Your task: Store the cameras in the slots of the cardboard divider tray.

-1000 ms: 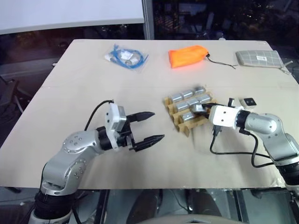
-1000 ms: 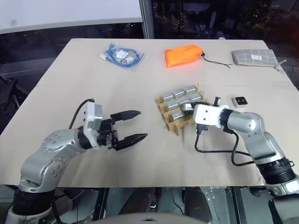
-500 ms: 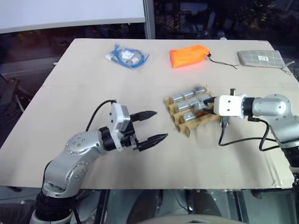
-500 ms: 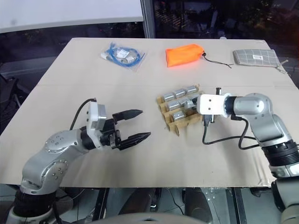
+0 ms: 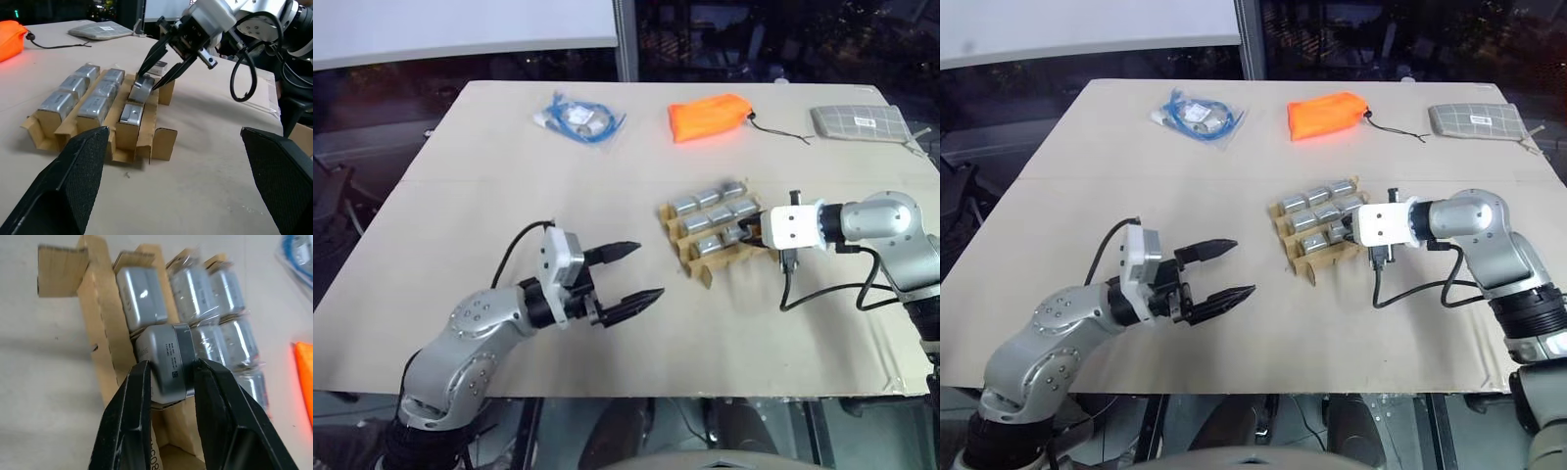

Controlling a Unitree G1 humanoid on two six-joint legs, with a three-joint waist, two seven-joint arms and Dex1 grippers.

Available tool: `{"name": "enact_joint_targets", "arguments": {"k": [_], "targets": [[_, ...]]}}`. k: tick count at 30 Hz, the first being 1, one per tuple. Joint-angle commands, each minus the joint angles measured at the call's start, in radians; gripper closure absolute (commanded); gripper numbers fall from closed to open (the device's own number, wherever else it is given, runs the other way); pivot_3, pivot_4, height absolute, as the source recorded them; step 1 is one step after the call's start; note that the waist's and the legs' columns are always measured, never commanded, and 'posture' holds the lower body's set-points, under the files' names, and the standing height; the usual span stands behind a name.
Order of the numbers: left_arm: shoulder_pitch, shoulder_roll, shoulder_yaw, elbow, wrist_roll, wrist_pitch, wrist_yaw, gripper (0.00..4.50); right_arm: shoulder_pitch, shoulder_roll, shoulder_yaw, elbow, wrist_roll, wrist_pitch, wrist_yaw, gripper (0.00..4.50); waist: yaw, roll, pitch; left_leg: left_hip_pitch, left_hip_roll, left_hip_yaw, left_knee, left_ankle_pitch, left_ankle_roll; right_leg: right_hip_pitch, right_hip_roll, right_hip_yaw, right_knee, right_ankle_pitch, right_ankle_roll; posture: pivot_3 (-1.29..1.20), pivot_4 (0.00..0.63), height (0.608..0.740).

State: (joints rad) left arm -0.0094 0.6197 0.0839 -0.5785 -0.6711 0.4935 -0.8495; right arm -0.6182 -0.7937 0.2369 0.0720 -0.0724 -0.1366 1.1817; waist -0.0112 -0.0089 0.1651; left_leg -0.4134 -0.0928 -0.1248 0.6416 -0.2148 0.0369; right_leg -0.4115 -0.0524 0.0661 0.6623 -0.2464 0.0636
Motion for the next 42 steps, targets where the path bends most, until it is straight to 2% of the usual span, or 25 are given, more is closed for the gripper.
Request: {"name": "enact_joint_targets", "arguments": {"k": [1,7,8,9,11,13,15,19,22,25,27,34,42], "targets": [[0.016,0.023,0.045,-0.038,-0.018,-0.032,-0.023,0.0,-0.033,0.006,0.013,0.034,-0.012,-0.041,0.007,3.53,0.0,0.0,0.0,0.0,0.0,0.0,0.0,0.0,0.0,0.0,0.0,0.0,0.0,0.0,0.0,0.0,0.15,0.74],[0.1,0.06,0.118,0.0,-0.024,-0.09,-0.113,0.0,-0.055,0.016,0.021,0.063,0.016,-0.027,0.042,3.53,-0.003,0.0,0.0,0.0,0.0,0.0,-0.001,0.0,0.0,0.0,0.0,0.001,0.0,0.0,0.0,0.0,0.15,0.74],[0.115,0.065,0.13,0.003,-0.025,-0.098,-0.126,0.0,-0.057,0.017,0.018,0.065,0.026,-0.026,0.051,2.94,-0.002,0.0,0.0,0.0,0.0,0.0,-0.001,0.0,0.0,-0.001,0.0,0.001,0.0,0.0,0.0,0.0,0.15,0.74],[0.127,0.069,0.139,0.005,-0.026,-0.103,-0.136,0.0,-0.061,0.023,0.011,0.068,0.033,-0.025,0.046,2.72,-0.002,0.0,0.0,0.0,0.0,0.0,-0.001,0.0,0.0,0.0,0.0,0.001,0.0,0.0,0.0,0.0,0.15,0.74],[0.142,0.073,0.15,0.007,-0.026,-0.111,-0.149,0.0,-0.067,0.033,0.0,0.071,0.039,-0.013,0.032,1.94,-0.002,0.0,0.0,0.0,0.0,0.0,-0.001,0.0,0.0,0.0,0.0,0.0,0.0,0.0,0.0,0.0,0.15,0.74],[0.15,0.076,0.153,0.01,-0.019,-0.122,-0.159,0.0,-0.058,0.025,-0.011,0.052,0.038,0.006,0.025,0.86,0.0,0.0,0.0,0.0,0.0,0.0,-0.001,0.0,0.0,-0.001,0.0,0.001,0.0,0.0,0.0,0.0,0.15,0.74],[0.152,0.074,0.153,0.01,-0.017,-0.127,-0.161,0.0,-0.042,0.012,-0.034,0.017,0.055,0.063,0.018,0.03,0.002,0.0,0.0,0.0,0.0,0.0,-0.001,0.0,0.0,-0.001,0.0,0.0,0.0,0.0,0.0,0.0,0.15,0.74],[0.148,0.062,0.14,-0.005,-0.015,-0.135,-0.152,0.0,-0.012,-0.023,-0.175,-0.059,0.132,0.335,-0.064,0.03,0.005,0.001,0.0,-0.001,0.0,0.0,-0.002,0.0,0.0,-0.001,-0.001,0.0,-0.001,0.0,0.0,0.0,0.15,0.74],[0.13,0.049,0.123,-0.015,-0.016,-0.132,-0.133,0.0,-0.003,-0.036,-0.257,-0.014,0.069,0.509,-0.245,0.03,0.009,0.001,0.0,-0.001,0.0,0.0,-0.002,0.0,0.0,-0.001,-0.001,0.0,-0.001,0.0,0.0,0.0,0.15,0.74],[0.109,0.04,0.098,-0.012,0.0,-0.13,-0.115,0.0,-0.018,0.036,-0.346,0.04,0.057,0.749,-0.453,0.03,0.01,0.0,0.0,0.0,0.0,0.0,-0.002,0.0,0.0,-0.001,-0.001,0.001,-0.001,0.0,0.0,0.0,0.15,0.74],[0.1,0.039,0.083,-0.009,0.01,-0.131,-0.109,0.0,-0.016,0.081,-0.384,0.053,0.065,0.856,-0.537,0.03,0.006,0.0,0.0,0.0,0.0,0.001,-0.003,0.0,0.0,-0.002,-0.001,0.001,0.0,0.0,0.0,0.0,0.15,0.74],[0.052,0.041,0.056,0.001,0.007,-0.115,-0.088,0.0,-0.012,0.162,-0.454,0.134,0.095,0.964,-0.699,0.03,-0.001,0.001,0.0,-0.001,0.0,0.003,-0.005,0.0,0.0,-0.003,-0.001,0.004,-0.001,0.0,0.0,0.0,0.15,0.74],[0.033,0.039,0.04,-0.014,0.002,-0.095,-0.061,0.0,-0.042,0.163,-0.444,0.259,0.128,0.936,-0.735,0.03,-0.003,0.001,0.0,0.0,0.0,0.004,-0.005,0.0,0.0,-0.003,0.0,0.004,-0.001,0.0,0.0,0.0,0.15,0.74]]}}
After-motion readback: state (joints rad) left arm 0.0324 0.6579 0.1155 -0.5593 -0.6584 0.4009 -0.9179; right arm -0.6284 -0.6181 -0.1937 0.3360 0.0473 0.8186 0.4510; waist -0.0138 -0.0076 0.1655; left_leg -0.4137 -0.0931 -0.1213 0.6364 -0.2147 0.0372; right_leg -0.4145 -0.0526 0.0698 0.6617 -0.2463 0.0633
